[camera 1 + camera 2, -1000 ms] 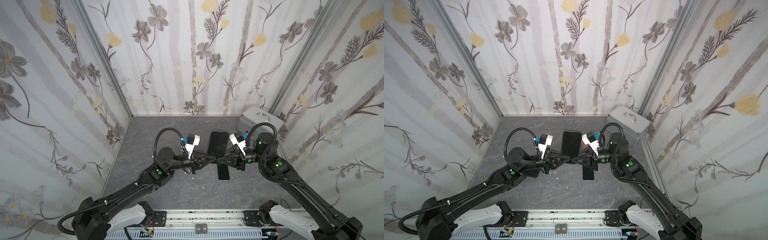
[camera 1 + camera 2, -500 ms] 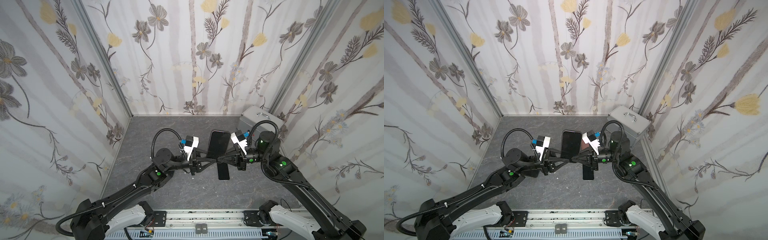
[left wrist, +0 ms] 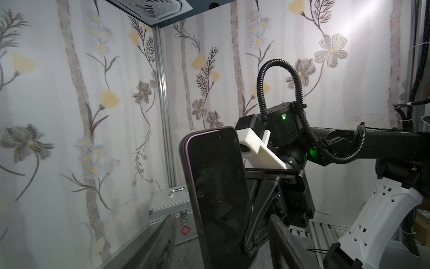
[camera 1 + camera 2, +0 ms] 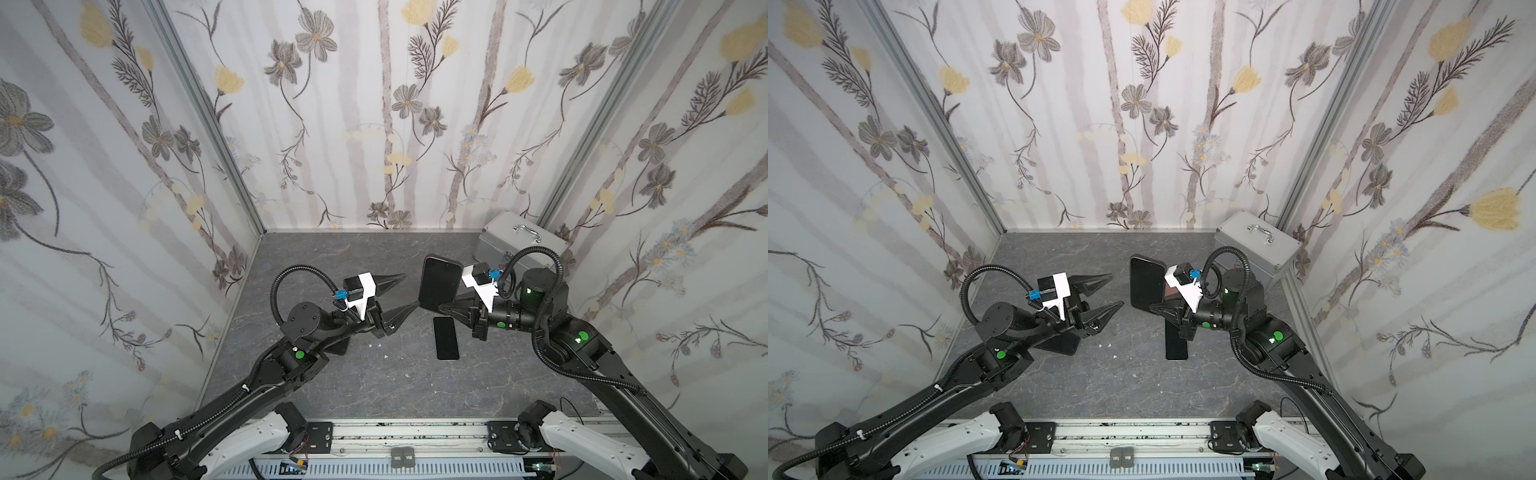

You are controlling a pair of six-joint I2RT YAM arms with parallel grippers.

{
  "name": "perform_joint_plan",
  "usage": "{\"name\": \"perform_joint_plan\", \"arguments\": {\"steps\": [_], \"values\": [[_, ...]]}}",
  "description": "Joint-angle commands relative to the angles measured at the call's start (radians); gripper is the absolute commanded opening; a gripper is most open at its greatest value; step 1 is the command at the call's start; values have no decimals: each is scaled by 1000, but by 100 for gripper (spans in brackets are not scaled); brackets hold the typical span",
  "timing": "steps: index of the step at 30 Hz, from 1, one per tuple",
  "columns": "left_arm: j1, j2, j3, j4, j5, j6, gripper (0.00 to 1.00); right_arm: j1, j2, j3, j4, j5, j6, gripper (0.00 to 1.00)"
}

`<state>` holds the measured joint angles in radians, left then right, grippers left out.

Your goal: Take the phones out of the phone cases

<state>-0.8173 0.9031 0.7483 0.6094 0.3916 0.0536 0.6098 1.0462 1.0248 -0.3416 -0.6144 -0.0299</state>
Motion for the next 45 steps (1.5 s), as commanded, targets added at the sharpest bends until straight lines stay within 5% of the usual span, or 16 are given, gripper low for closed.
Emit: {"name": "perform_joint_plan", "arguments": {"steps": [1, 16, 45], "values": [[0, -2, 23, -6, -62, 150, 64, 29, -14, -9, 20, 155, -62, 0], [-1, 40, 60, -13, -2, 151, 59, 171, -26, -35, 59, 366, -84, 0], [-5, 80, 82, -22, 10, 136, 52, 204, -7, -29, 70, 349, -102, 0]]}}
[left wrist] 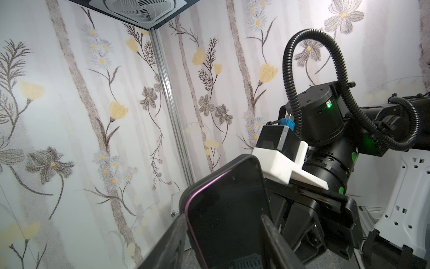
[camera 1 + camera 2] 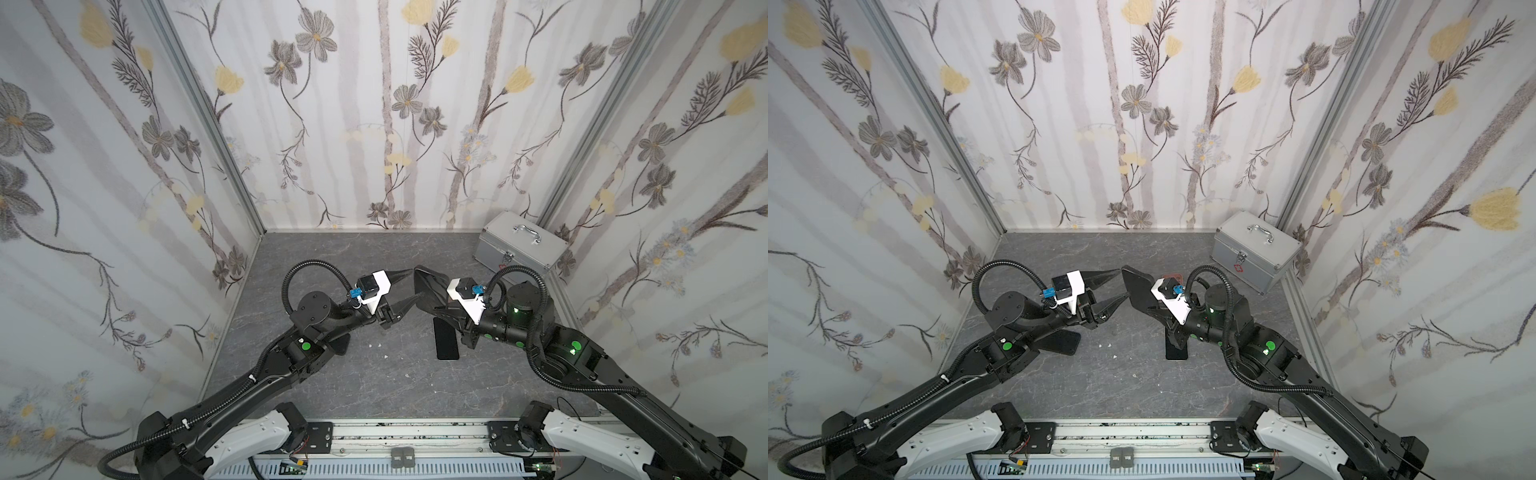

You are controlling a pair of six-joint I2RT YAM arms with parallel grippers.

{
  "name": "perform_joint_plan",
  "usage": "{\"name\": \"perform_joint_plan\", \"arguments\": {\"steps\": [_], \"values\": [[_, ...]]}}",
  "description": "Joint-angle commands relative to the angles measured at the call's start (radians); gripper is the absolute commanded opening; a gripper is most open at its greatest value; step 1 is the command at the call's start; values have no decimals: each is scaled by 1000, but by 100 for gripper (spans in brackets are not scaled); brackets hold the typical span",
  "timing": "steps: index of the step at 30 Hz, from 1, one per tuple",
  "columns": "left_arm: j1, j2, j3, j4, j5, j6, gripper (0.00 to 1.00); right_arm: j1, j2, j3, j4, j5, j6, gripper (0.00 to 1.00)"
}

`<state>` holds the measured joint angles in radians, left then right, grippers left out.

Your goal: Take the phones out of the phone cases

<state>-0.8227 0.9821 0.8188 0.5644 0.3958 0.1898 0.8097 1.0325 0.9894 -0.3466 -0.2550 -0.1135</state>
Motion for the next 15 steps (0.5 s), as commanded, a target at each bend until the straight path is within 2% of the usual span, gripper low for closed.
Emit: {"name": "perform_joint_plan", "arguments": {"steps": [1, 7, 15], "values": [[0, 1, 11, 23, 7, -1, 52, 5, 8, 6, 75, -13, -21, 0], [-1, 4, 8, 19, 0, -1, 52, 5, 12, 6, 76, -13, -31, 0], [0, 10, 11, 17, -2, 0, 52, 55, 24, 11, 79, -13, -47, 0]]}}
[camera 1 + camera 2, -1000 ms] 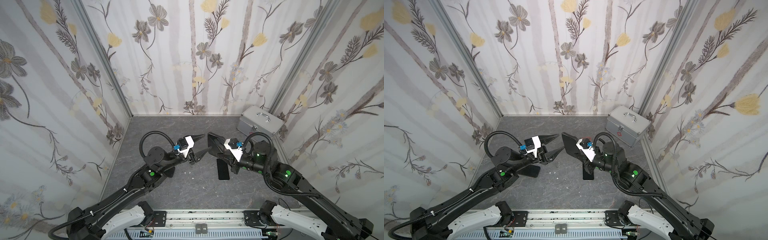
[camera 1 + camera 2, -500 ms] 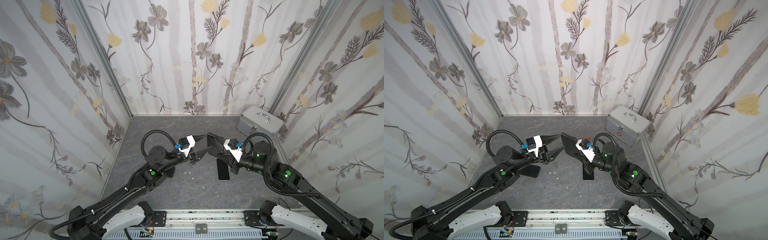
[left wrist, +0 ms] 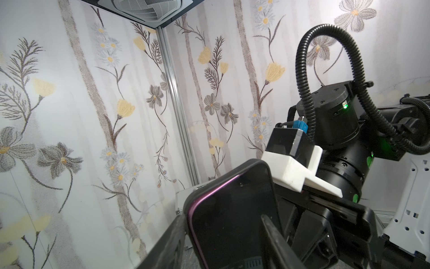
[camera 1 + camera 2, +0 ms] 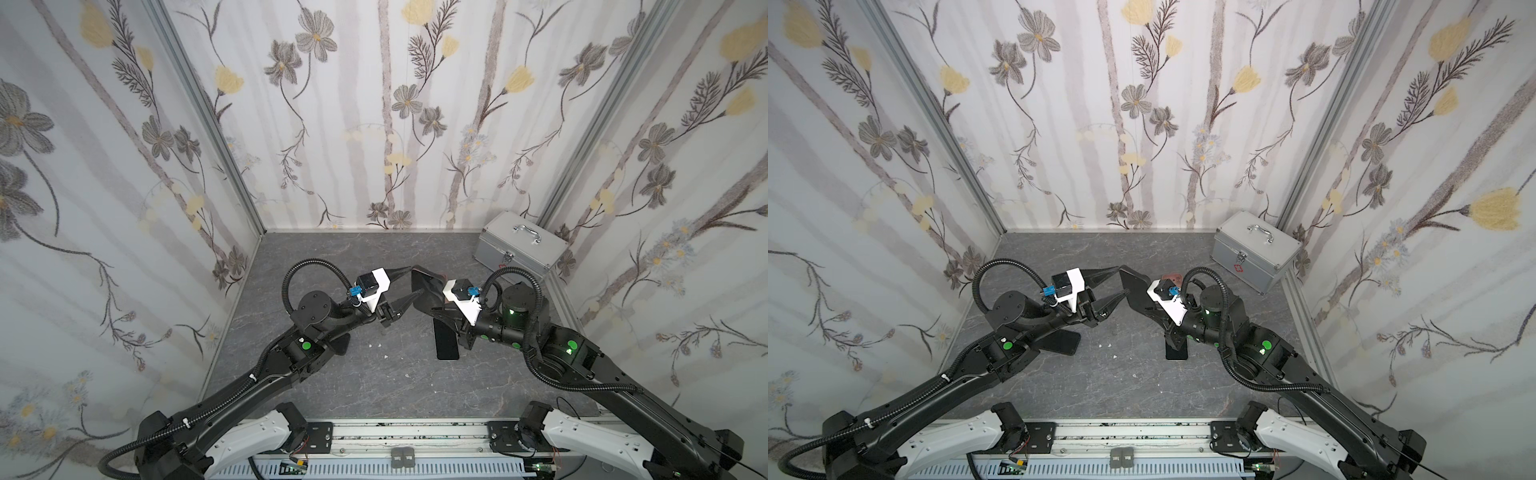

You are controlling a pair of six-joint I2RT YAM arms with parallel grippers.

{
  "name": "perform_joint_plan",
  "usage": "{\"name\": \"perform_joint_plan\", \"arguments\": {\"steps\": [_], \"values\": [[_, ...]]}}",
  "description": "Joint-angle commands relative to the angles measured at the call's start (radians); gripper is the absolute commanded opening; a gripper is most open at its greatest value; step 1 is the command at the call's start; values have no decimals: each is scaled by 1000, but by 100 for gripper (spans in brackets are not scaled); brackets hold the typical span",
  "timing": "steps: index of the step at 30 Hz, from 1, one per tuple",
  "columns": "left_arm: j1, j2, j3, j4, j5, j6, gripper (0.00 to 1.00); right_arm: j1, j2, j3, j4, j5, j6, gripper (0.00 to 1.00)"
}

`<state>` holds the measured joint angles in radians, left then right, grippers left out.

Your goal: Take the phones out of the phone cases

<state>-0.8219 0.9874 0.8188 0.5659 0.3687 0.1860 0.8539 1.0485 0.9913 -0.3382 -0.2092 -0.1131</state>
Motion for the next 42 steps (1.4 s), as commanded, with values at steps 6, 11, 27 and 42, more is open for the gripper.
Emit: {"name": "perform_joint_plan", "arguments": {"steps": [6, 11, 27, 42], "values": [[-1, 7, 9, 11, 41, -6, 50, 30, 13, 10, 76, -52, -59, 0], [0, 9, 6, 1, 99, -46, 41, 33, 10, 5, 88, -38, -55, 0], [-1, -62, -37, -1, 47, -46, 55, 30, -47, -47, 147, 134, 5, 0], [47, -70, -84, 106, 108, -362, 50, -180, -116, -140, 391, -259, 221, 0]]}}
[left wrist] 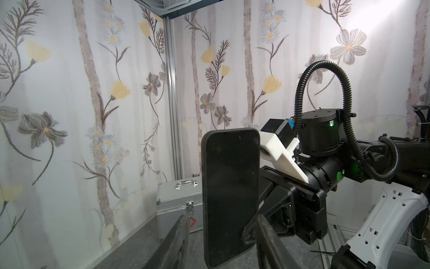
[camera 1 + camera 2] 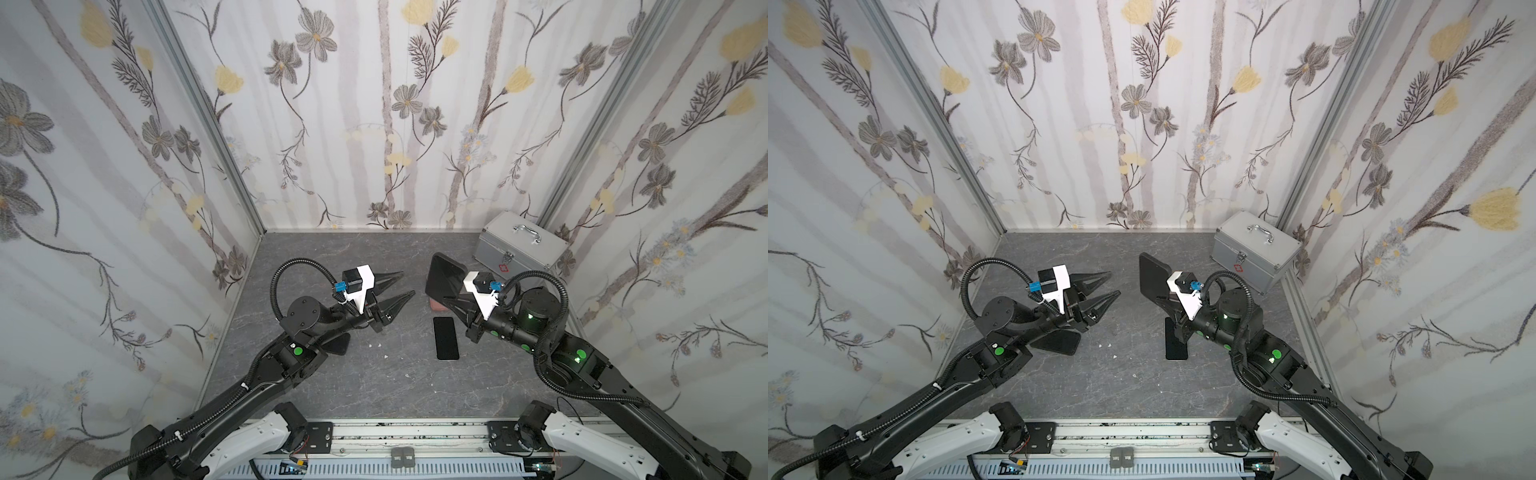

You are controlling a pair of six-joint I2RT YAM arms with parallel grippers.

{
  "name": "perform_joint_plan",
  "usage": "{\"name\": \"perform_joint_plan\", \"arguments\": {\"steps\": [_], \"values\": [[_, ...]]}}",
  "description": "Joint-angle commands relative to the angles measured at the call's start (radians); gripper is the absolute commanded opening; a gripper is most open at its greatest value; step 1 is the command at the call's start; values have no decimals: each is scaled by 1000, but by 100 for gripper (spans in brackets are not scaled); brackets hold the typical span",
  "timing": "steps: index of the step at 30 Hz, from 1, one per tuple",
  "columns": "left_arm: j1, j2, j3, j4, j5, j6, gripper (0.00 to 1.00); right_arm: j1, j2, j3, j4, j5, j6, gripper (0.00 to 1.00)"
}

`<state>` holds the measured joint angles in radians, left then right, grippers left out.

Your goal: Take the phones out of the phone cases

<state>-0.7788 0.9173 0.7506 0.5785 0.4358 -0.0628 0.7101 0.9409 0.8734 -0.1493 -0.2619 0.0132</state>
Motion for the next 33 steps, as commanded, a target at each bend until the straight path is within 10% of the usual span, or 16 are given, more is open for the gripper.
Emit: {"name": "perform_joint_plan", "arguments": {"steps": [1, 13, 26, 33], "values": [[7, 0, -16, 109, 45, -142, 50, -54, -6, -27, 224, -264, 104, 0], [129, 86, 151, 136, 261, -422, 55, -82, 12, -44, 241, -363, 10, 0], [129, 154, 229, 138, 356, -446, 56, -79, 82, -34, 289, -334, -318, 0], [138, 149, 204, 137, 366, -437, 56, -81, 122, -43, 366, -471, -220, 0]]}}
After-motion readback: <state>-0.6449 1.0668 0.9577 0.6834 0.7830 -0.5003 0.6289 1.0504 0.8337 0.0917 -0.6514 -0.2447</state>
